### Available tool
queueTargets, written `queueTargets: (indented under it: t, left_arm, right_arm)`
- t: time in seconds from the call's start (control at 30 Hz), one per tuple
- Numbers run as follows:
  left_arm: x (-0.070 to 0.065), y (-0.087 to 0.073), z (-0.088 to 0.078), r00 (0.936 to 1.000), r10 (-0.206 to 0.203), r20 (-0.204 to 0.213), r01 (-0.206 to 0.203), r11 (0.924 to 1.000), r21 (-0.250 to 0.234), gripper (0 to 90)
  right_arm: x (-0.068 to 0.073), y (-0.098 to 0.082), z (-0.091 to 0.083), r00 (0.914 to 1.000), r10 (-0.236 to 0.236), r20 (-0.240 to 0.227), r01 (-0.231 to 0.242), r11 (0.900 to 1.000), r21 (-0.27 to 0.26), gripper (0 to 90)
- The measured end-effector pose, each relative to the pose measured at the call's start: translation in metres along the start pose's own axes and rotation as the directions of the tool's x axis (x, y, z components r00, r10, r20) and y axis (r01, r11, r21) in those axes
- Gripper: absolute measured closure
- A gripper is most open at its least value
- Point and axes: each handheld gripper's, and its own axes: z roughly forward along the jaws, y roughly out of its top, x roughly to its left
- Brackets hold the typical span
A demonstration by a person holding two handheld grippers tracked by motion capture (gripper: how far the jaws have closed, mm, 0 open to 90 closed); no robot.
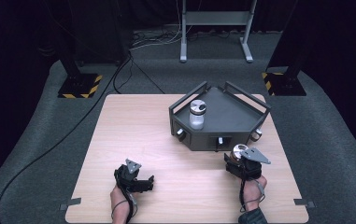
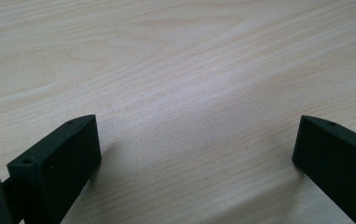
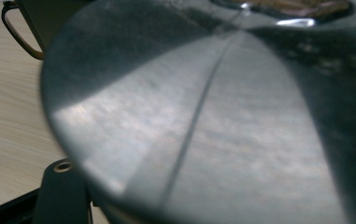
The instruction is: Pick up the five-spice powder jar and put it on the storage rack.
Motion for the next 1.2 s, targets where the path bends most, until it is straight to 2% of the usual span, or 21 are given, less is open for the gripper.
queueTargets:
  t: [0.87,1.2]
  left_arm:
    - [0.000,0.000,0.000,1.0000,0.001,0.001,-0.001,1.0000,-0.001,1.4]
    - [0.000,0.000,0.000,1.0000,0.000,0.001,0.000,1.0000,-0.001,1.4]
  right_arm:
    - [-0.010,0.033,-0.016,0.9994,-0.032,0.014,0.032,0.999,-0.029,29.7]
    - [-0.016,0.050,-0.020,0.9994,-0.034,0.002,0.034,0.998,-0.051,29.7]
